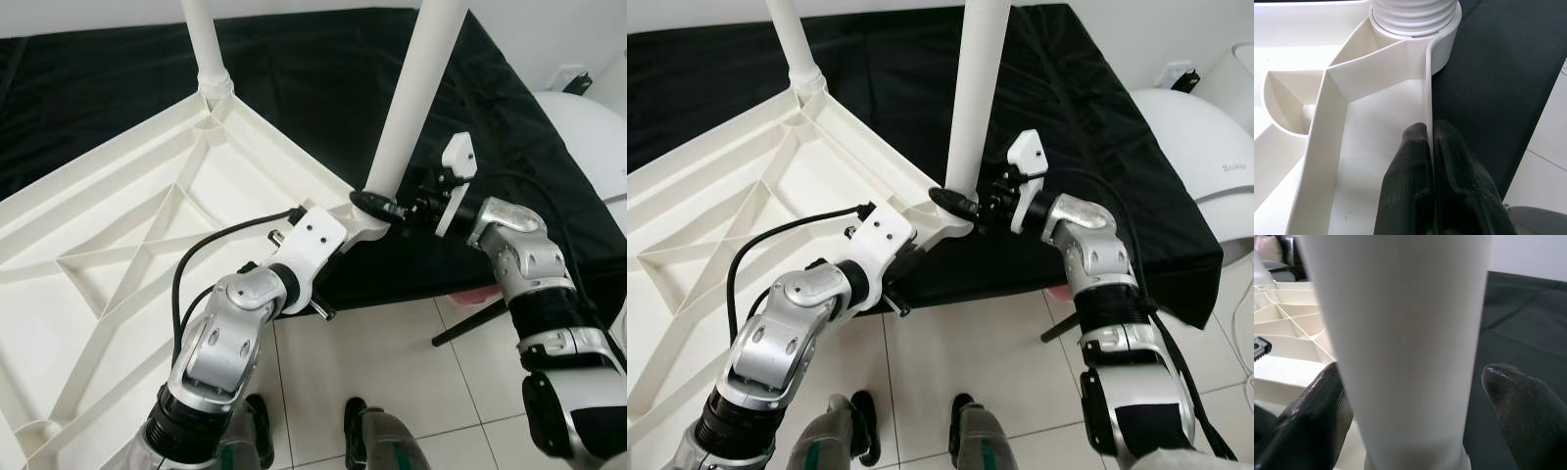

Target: Building children table

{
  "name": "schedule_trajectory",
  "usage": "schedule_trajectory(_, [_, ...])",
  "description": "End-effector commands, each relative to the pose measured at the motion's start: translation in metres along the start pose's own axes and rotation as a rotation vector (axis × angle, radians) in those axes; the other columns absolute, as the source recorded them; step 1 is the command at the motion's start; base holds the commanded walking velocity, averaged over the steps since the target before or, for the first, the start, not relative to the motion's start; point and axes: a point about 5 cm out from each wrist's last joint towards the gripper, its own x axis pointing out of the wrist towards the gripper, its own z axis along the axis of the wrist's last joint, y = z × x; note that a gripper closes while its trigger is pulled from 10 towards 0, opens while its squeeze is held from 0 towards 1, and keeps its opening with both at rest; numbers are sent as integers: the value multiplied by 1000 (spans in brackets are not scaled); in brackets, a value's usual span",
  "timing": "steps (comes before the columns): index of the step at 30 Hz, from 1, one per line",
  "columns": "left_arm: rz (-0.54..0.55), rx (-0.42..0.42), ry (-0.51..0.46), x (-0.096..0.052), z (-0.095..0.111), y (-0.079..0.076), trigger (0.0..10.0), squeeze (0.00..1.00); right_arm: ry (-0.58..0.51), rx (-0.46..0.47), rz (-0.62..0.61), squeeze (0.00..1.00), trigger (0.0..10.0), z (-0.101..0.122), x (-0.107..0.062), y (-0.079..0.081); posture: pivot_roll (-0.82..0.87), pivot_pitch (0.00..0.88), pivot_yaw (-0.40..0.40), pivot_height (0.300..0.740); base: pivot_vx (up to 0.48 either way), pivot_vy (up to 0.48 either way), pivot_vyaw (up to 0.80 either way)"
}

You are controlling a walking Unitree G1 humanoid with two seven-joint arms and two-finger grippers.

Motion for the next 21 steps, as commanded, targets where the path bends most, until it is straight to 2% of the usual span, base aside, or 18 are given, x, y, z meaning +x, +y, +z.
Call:
schedule_trajectory(1, [90, 38, -93, -4, 19, 5, 10000, 0, 11, -1, 25, 0, 10000, -5, 1, 1, -101, 221, -2, 740, 0, 0, 0])
schedule_trajectory(3, [91, 38, -92, -4, 19, 5, 10000, 0, 9, -3, 31, 0, 10000, -4, 3, 0, -96, 221, -2, 740, 0, 0, 0])
schedule_trajectory(4, [91, 37, -92, -4, 19, 5, 10000, 0, 8, -6, 37, 0, 7216, -3, 4, -1, -96, 221, -2, 740, 0, 0, 0])
schedule_trajectory(5, [92, 36, -92, -4, 19, 4, 10000, 0, 8, -10, 43, 0, 4000, -3, 4, -1, -95, 223, -3, 740, 0, 0, 0])
schedule_trajectory(6, [92, 36, -92, -4, 19, 4, 10000, 0, 8, -10, 43, 0, 4000, -3, 4, -1, -95, 223, -3, 740, 0, 0, 0])
schedule_trajectory(7, [93, 36, -92, -4, 19, 4, 10000, 0, 10, -12, 47, 0, 471, -2, 4, -2, -95, 223, -3, 740, 0, 0, 0])
schedule_trajectory(8, [93, 35, -91, -5, 18, 4, 10000, 0, 10, -12, 53, 0, 0, -2, 4, -3, -96, 225, -3, 740, 0, 0, 0])
schedule_trajectory(21, [89, 33, -91, -4, 18, 4, 10000, 0, -13, -22, 70, 0, 0, 2, 0, -6, -104, 231, -1, 740, 0, 0, 0])
